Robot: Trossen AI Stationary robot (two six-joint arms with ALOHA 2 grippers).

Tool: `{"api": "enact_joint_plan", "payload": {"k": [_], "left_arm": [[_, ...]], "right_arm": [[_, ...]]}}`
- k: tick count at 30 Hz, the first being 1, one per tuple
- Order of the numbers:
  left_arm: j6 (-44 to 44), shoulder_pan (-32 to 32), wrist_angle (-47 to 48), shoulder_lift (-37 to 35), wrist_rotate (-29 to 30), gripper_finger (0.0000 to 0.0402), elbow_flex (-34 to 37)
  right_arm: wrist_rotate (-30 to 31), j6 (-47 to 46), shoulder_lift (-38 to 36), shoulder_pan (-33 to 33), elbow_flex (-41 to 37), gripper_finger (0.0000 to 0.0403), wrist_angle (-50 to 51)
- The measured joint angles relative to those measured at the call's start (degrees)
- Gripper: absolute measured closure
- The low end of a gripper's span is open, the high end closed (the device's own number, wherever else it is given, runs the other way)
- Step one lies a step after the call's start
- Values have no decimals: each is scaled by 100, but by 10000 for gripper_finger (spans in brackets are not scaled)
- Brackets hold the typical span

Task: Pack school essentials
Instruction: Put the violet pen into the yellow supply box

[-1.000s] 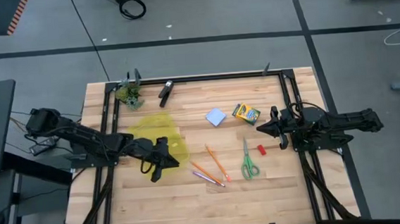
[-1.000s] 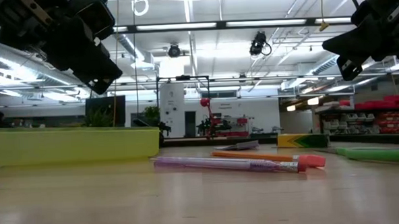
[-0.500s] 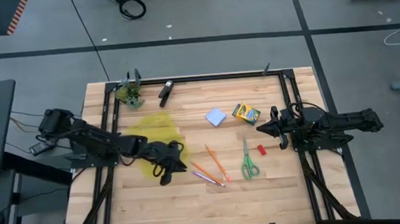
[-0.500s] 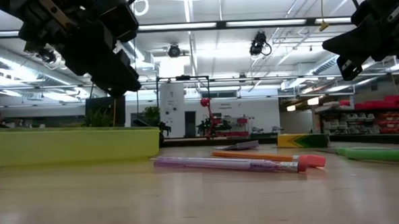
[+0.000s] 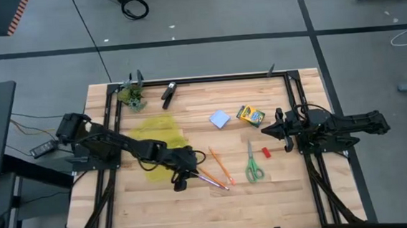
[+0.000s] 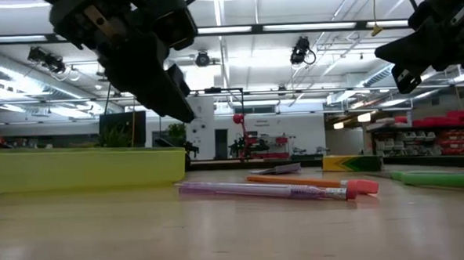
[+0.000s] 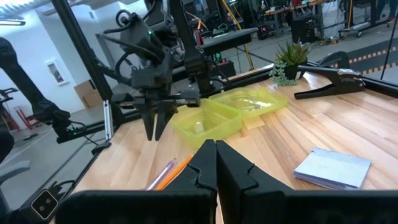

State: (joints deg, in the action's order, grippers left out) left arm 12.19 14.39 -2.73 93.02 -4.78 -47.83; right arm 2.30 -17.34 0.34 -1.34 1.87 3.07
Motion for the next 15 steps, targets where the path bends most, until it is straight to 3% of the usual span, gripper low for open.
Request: {"api": "enact_joint_plan", "payload": {"k": [15], "left_arm": [[-237,61,381,664,-106,333,-767]], "right_arm": [[-18,0,103,-2,1,396,-4]]}}
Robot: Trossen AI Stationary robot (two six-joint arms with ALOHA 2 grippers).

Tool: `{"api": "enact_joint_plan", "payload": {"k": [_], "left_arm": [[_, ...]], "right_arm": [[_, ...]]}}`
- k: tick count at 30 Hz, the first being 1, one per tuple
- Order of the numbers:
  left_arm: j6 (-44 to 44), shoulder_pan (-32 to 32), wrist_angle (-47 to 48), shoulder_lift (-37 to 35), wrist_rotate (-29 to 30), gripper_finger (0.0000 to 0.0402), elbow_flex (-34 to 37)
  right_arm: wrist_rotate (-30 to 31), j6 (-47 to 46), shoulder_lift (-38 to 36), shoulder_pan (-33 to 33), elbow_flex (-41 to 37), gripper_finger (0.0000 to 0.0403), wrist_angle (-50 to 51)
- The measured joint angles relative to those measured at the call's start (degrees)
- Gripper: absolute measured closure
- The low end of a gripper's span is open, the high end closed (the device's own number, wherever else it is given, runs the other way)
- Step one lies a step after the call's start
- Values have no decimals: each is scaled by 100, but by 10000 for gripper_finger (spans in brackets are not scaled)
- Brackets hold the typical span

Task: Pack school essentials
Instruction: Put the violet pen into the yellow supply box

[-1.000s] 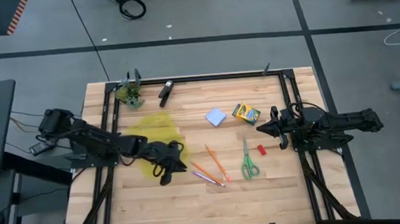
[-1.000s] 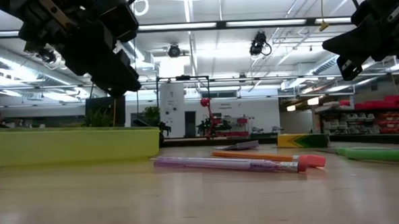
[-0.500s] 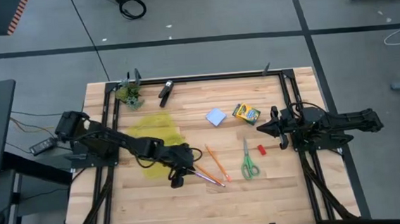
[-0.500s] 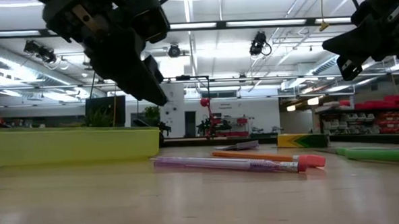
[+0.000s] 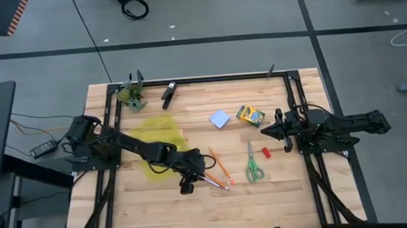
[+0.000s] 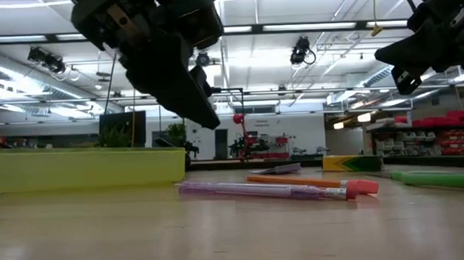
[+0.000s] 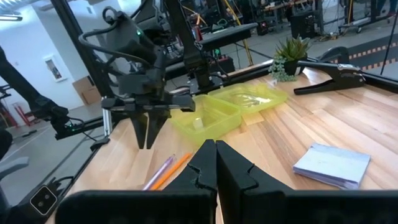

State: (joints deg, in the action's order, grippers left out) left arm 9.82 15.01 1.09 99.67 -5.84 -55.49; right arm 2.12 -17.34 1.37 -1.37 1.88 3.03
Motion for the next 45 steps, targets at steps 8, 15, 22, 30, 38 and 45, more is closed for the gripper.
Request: {"api": "enact_joint_plan", "payload": {"k": [8,15,22,30,38,45], "left_arm": [[-25,78,15,2,61,333,1],[-174,230,-57,199,265,335,5],[-302,291,-267,463,554,328,1],[-369,323,-845,942,604,288,-4],[-474,321,-1027,1092,610,288,-56],[-593,364,-1070,1068,610,296,-45]], "right_arm": [[-4,-2,71,2,0,396,2],[-23,0,74,0,1,396,0],[-27,0,102,2,0,396,1],[-47,0,102,1,-1,396,2],[-47,0,102,0,0,396,3],[-47,0,102,2,0,396,2]]}}
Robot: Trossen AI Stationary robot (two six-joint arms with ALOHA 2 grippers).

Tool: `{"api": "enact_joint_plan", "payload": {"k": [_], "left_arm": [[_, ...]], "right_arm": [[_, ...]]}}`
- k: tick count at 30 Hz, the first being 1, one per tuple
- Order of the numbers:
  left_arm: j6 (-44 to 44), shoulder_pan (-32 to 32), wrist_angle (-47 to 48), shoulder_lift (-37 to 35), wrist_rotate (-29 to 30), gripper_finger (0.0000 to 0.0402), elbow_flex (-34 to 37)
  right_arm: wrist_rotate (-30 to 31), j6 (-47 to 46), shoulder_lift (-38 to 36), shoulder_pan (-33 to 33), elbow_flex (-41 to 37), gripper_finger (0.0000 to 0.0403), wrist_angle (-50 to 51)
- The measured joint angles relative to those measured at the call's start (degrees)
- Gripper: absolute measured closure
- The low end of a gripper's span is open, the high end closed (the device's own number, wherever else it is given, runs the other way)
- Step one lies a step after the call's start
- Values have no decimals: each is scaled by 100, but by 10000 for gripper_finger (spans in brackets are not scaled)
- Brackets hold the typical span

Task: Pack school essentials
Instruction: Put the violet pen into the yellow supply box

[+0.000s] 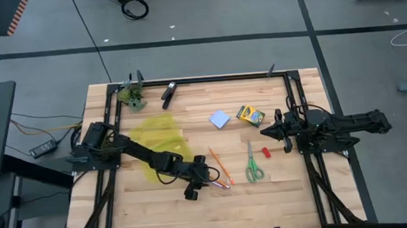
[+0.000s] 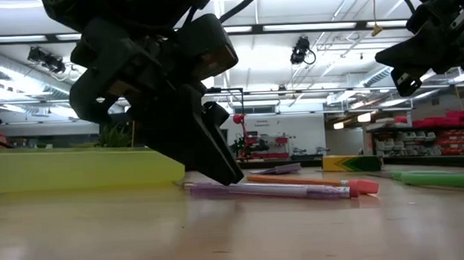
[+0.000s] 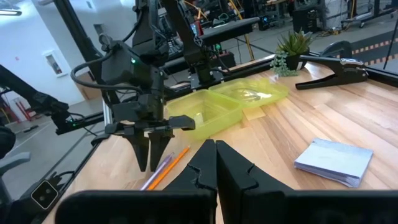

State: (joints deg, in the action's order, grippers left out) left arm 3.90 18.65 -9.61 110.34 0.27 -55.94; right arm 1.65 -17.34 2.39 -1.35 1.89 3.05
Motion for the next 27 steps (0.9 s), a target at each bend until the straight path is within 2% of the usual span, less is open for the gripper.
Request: {"api": "enact_joint_plan", "payload": {"k": [11,20,27], "left_arm": [[-8,24,-90,-4,-6,296,11],[-17,-78,-187,-8,307,297,11],[-46,-110,-172,26,208,297,9]], "right_arm": [[0,0,0,-2,0,396,0],[0,0,0,-1,-1,396,0],[0,0,0,-2,-1,396,0]]}}
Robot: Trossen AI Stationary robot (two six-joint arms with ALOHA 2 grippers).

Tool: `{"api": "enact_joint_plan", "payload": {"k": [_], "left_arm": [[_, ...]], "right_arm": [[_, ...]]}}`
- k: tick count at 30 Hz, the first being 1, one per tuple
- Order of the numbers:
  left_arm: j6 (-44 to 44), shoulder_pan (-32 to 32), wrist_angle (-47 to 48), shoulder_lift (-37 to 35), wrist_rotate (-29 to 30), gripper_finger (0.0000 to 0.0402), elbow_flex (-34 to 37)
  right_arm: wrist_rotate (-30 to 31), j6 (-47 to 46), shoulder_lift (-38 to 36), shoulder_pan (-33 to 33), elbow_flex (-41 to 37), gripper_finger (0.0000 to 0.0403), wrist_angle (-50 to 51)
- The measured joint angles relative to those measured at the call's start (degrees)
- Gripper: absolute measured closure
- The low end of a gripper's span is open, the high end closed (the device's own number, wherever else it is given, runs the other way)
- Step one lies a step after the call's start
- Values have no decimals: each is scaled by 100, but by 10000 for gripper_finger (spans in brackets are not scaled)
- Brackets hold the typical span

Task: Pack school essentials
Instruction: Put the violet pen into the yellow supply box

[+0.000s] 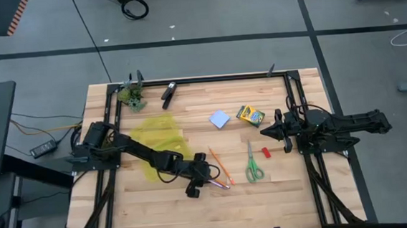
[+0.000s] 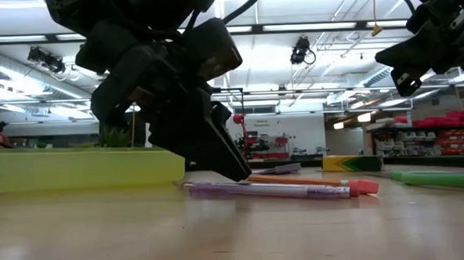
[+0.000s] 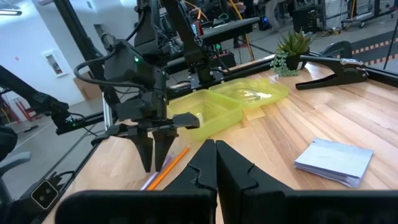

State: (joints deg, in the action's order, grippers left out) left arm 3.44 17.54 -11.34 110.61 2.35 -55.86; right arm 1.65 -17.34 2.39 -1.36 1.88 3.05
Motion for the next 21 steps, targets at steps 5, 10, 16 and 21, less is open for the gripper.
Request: {"api": "enact_joint_plan", "payload": {"k": [5,10,16,21], "left_arm": [[-6,8,52,57,-26,297,-8],[63,8,1,203,-200,300,-18],[72,57,-5,328,-224,326,-31],[-12,59,110,332,-301,371,-37]], "right_arm": [[1,0,0,1,-1,396,0],[0,0,0,0,1,396,-2],[0,0,28,1,0,396,1],[0,0,26,2,1,396,2]]}}
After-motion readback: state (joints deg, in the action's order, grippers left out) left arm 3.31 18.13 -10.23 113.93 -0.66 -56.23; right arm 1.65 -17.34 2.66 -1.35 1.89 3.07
